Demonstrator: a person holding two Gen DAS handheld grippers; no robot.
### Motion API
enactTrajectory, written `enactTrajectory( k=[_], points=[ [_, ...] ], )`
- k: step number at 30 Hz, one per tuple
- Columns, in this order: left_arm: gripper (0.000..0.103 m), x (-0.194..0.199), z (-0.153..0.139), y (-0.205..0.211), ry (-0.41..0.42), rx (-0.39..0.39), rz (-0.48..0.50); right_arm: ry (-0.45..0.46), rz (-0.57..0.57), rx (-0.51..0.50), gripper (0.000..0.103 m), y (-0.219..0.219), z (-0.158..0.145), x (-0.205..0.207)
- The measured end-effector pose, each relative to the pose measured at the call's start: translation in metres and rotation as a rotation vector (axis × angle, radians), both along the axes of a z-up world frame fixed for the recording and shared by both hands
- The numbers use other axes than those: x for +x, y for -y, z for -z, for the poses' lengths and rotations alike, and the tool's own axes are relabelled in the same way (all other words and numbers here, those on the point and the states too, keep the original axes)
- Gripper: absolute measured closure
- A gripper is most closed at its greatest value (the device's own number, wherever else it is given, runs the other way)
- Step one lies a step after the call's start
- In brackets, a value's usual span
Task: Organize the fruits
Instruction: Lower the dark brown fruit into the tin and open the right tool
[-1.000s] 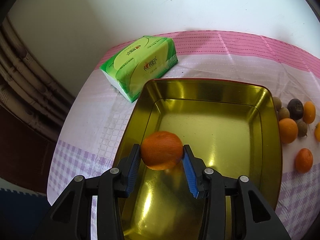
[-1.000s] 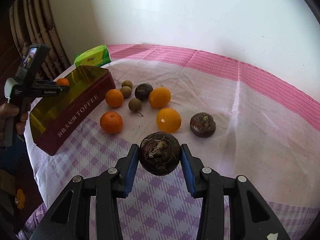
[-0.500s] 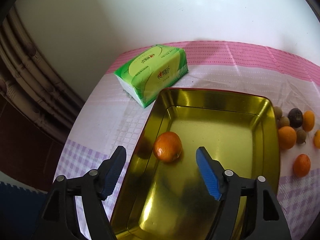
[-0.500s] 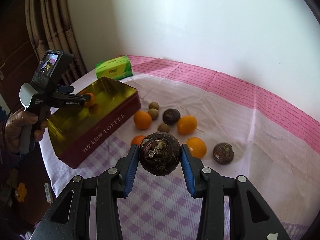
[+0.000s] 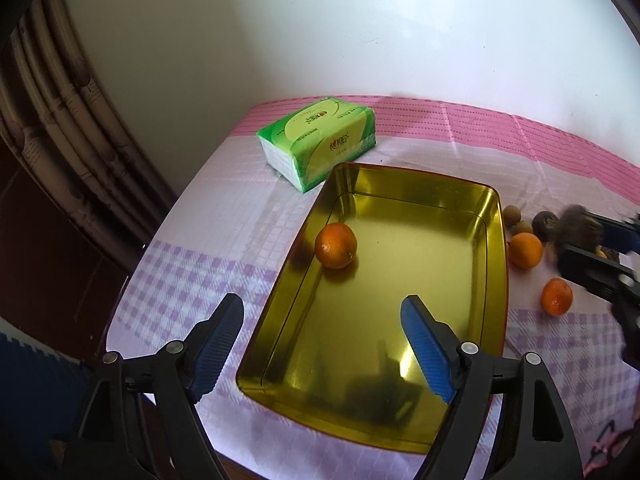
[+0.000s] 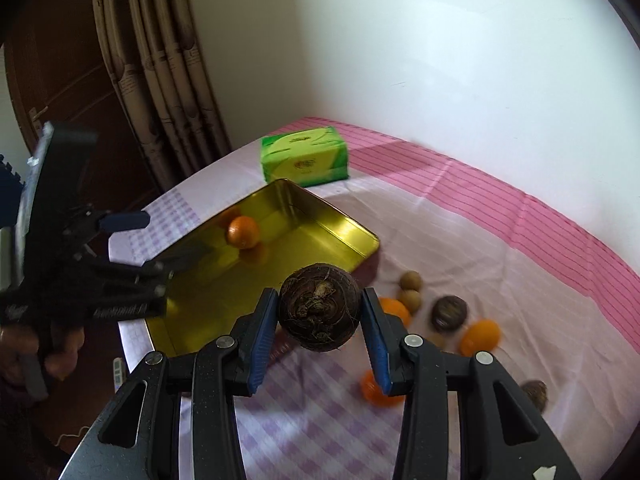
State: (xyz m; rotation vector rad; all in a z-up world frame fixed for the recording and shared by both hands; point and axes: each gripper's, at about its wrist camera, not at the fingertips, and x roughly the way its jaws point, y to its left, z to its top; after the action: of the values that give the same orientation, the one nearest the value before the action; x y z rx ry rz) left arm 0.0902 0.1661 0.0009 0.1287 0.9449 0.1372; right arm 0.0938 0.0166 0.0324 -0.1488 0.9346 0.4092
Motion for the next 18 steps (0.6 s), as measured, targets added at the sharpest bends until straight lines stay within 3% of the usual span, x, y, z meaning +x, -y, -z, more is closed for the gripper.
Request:
enactTrajectory(
  k=[10, 18],
  points=[
    [0.018, -0.010, 0.000, -0.024, 0.010, -0.048, -0.049, -0.061, -0.032, -0.031, 0.064, -0.051, 0.034, 0.042],
    [0.018, -0.009, 0.009, -0.033, -0.003, -0.064, -0.077, -0.088, -0.026, -0.052, 0.064, -0.061, 0.053, 0.061]
  ],
)
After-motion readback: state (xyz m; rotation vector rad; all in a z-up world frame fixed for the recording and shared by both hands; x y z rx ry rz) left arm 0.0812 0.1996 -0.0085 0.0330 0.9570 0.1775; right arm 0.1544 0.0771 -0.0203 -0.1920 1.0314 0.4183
